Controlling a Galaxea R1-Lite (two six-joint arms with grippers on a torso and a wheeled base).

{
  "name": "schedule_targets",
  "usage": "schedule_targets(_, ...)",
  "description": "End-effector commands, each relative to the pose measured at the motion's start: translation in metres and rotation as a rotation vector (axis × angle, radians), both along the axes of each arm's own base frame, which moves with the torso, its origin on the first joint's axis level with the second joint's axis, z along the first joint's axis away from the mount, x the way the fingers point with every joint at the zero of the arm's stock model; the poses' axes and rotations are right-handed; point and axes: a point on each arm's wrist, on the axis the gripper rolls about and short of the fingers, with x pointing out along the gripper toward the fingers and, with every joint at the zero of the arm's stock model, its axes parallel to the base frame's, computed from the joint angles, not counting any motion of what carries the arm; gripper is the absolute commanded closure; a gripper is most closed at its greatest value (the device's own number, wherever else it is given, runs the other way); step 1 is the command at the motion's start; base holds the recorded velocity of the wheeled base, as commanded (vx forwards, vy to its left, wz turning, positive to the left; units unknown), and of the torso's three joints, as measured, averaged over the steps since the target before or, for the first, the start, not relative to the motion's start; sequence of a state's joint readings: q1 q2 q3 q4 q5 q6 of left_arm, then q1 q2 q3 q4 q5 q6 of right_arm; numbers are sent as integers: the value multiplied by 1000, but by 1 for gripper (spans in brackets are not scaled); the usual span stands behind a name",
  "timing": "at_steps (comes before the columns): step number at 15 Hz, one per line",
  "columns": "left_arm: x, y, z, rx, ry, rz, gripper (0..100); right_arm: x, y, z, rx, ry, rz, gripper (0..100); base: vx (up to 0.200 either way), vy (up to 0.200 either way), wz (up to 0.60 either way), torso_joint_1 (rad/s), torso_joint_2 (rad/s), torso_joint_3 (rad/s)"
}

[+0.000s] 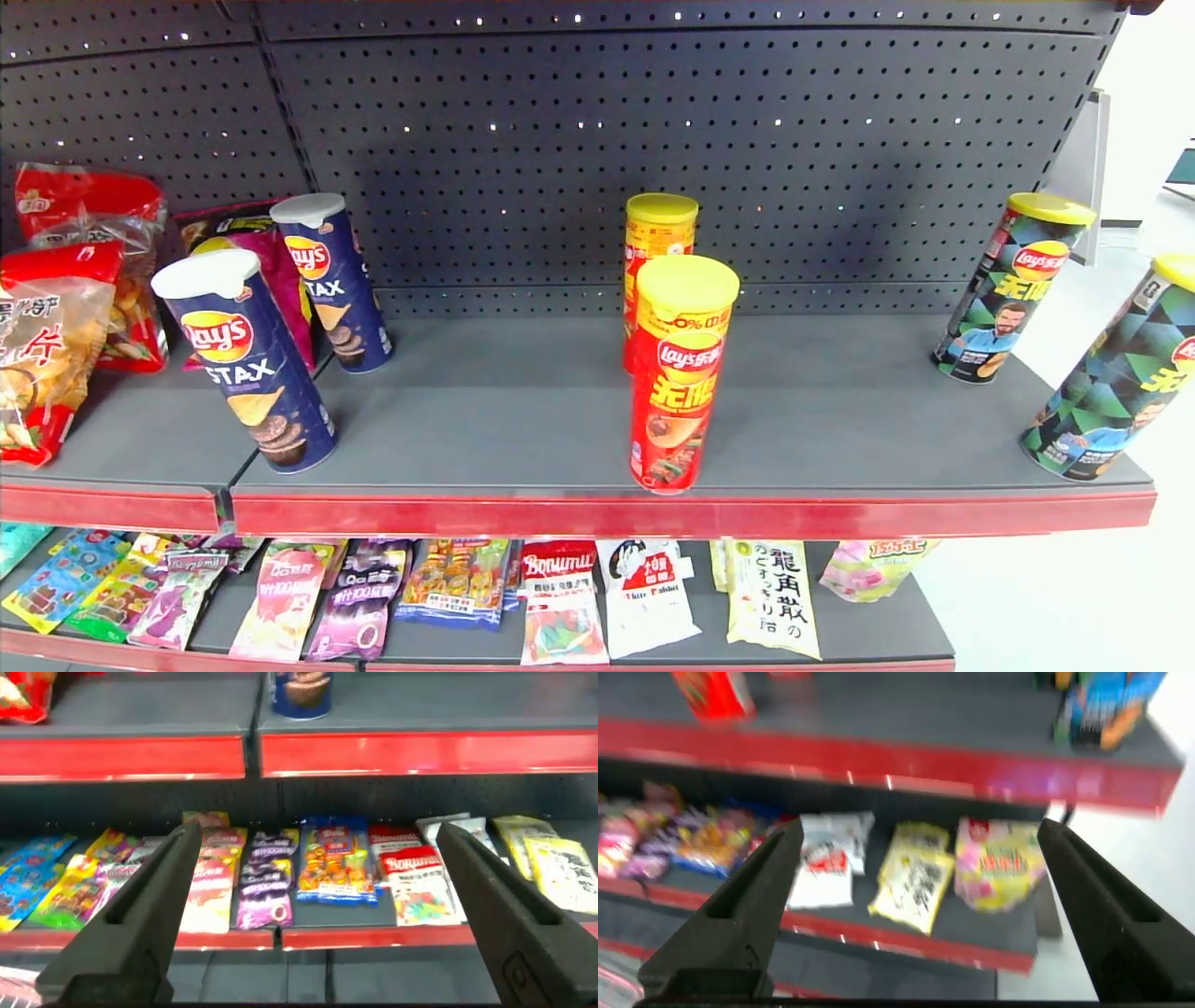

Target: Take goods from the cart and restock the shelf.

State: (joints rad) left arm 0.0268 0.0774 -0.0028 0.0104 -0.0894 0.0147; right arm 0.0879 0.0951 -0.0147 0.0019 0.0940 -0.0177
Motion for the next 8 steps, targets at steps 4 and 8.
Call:
schedule_targets(4,-4,1,-1,-3,-50,-31,0,45,8,122,-5,16,144,0,0,0,0,0,0,0)
schedule_targets(8,-6,1,-1,-3,-74,-22,0,94,27,90,-97,329,316,0,0,0,0,0,0,0)
